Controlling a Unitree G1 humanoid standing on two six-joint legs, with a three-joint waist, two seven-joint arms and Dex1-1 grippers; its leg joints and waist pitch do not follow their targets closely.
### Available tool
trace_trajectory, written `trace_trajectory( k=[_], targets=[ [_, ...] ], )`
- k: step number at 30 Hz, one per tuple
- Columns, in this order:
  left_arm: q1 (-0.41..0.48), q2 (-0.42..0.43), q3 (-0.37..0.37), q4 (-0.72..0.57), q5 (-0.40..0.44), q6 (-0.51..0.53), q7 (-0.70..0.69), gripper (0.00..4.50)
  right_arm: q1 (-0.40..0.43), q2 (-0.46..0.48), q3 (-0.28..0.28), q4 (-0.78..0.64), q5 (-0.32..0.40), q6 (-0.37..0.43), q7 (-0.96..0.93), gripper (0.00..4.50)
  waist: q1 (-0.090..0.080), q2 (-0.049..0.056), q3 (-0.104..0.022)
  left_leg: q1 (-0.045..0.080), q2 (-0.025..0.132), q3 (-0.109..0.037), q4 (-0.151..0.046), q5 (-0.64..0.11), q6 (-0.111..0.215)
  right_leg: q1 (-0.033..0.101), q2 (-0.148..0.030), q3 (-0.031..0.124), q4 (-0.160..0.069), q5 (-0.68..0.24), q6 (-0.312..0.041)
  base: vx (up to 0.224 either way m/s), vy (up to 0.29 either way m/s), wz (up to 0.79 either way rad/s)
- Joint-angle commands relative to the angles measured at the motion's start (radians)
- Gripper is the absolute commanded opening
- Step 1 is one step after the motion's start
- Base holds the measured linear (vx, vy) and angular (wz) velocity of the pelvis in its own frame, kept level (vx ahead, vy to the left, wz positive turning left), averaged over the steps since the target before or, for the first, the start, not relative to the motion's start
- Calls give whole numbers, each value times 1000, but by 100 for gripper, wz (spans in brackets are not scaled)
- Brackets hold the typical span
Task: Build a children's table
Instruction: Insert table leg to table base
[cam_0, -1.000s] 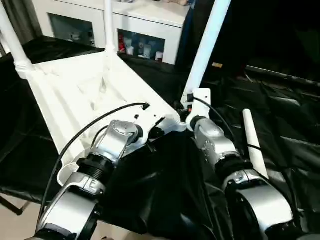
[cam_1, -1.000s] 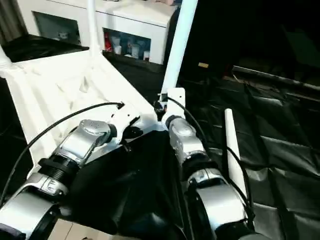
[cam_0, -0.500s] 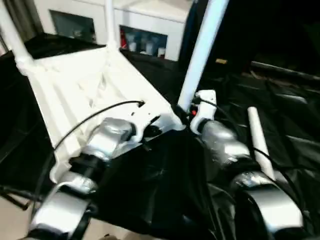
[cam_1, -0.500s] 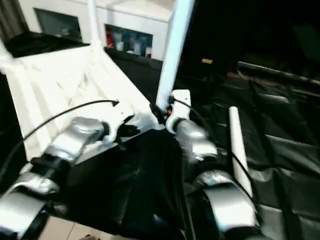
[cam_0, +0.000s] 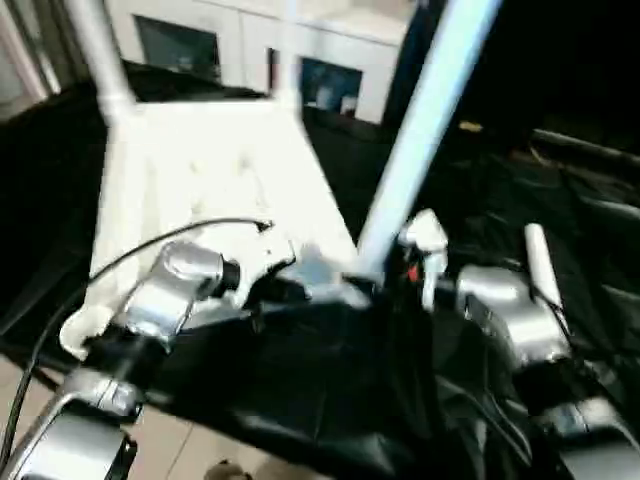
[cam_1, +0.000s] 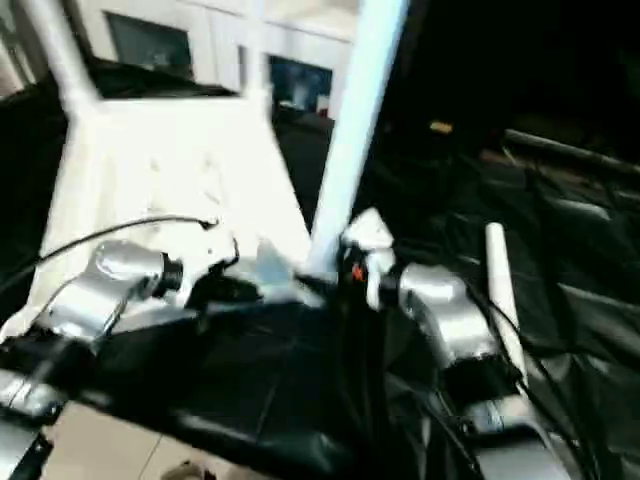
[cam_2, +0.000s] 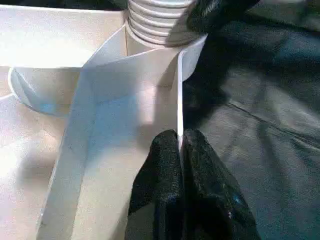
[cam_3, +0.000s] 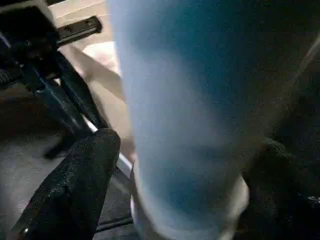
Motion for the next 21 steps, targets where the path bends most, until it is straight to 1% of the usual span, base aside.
trace_trajectory(
  k=[1,3,4,5,8,10,12,14,15,21],
  targets=[
    [6,-21,0,-49,-82,-31,-46,0,31,-33,29,-47,-16,17,53,383,-1,9,-60,18,37,-13,-57,-147,32,59,-86,58,-75,-107,-185,0,0,0],
    [15,-13,1,-59,-87,-34,-60,0,43,-41,28,-58,-20,23,53,383,0,8,-60,15,35,-15,-58,-161,23,61,-87,58,-79,-154,-168,0,0,0],
    [17,-11,2,-62,-91,-36,-66,0,48,-45,28,-65,-21,27,53,383,0,8,-60,14,35,-15,-58,-165,21,61,-88,59,-80,-162,-165,0,0,0],
    [21,-10,5,-70,-95,-32,-72,0,54,-48,24,-70,-22,33,52,366,0,8,-61,13,34,-16,-57,-162,18,62,-87,59,-80,-171,-157,0,0,0],
    [24,-11,12,-76,-92,-28,-79,0,56,-49,23,-74,-25,40,48,366,0,6,-63,12,33,-16,-55,-142,20,63,-86,59,-76,-147,-158,0,0,0],
    [24,-12,13,-75,-90,-28,-81,0,54,-46,21,-72,-26,41,41,333,0,6,-64,12,32,-15,-54,-129,25,63,-85,58,-73,-124,-163,0,0,0],
    [22,-11,14,-74,-91,-28,-80,0,53,-43,22,-77,-20,48,32,326,0,6,-66,12,32,-15,-52,-116,30,63,-84,58,-70,-98,-170,0,0,0],
    [21,-11,14,-72,-93,-28,-78,0,53,-41,23,-80,-16,51,31,304,0,6,-66,11,31,-14,-52,-110,32,65,-83,58,-69,-86,-173,0,0,0],
    [19,-13,14,-69,-93,-28,-77,0,53,-40,22,-79,-15,51,33,294,0,5,-66,11,31,-14,-51,-112,33,65,-84,57,-70,-89,-172,0,0,0],
    [25,-15,13,-71,-91,-25,-75,0,62,-31,16,-76,-21,54,33,280,0,4,-67,11,31,-15,-50,-108,33,66,-84,57,-68,-91,-171,0,0,0]
  ],
)
